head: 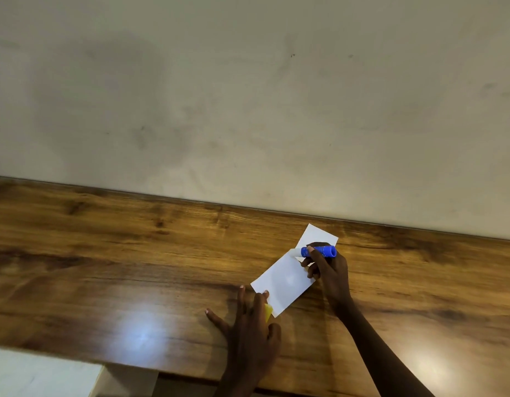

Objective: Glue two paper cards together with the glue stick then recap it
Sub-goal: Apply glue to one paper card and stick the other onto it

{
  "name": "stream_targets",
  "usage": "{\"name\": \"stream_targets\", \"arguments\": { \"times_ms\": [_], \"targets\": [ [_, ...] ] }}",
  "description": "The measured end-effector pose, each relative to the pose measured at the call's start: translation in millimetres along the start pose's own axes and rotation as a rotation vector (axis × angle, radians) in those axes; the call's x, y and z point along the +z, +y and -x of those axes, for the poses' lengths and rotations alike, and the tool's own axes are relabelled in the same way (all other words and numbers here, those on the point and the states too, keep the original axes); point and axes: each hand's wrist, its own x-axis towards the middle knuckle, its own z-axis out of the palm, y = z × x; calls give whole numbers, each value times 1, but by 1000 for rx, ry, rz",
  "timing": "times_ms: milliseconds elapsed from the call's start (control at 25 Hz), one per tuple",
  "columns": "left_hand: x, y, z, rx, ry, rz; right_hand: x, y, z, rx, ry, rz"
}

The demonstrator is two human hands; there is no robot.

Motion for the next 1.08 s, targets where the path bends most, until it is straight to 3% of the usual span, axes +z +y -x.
{"name": "stream_targets", "arguments": {
  "times_ms": [560, 720, 880, 1080],
  "targets": [
    [1, 3, -3, -13, 28, -29, -9, -8, 7, 19, 124, -333],
    [2, 7, -6, -38, 109, 66, -6, -1, 16, -18, 33, -125],
    [0, 7, -15, -55, 39, -76, 7, 3, 25, -100, -99, 129],
    [-4, 11, -27, -64, 16, -156, 1, 0, 18, -178, 52, 258]
  ]
}}
